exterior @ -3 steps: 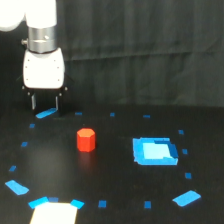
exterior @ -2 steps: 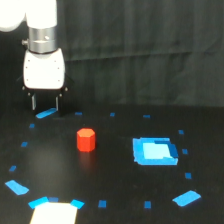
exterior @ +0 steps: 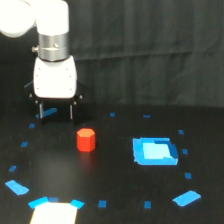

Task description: Pick up the red object from the table

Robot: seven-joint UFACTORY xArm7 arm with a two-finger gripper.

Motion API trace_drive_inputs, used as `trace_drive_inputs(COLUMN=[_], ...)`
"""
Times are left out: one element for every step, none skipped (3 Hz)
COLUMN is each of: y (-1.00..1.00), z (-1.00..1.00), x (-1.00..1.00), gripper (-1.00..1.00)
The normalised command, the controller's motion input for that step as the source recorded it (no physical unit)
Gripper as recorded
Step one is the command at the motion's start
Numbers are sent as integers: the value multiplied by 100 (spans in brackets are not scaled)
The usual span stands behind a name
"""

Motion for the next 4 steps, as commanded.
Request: trace_drive_inputs(y=[-100,-74,-91,-7], z=[-52,-53,-2,-97], x=[100,100,38,87], gripper=[67,93,83,-100])
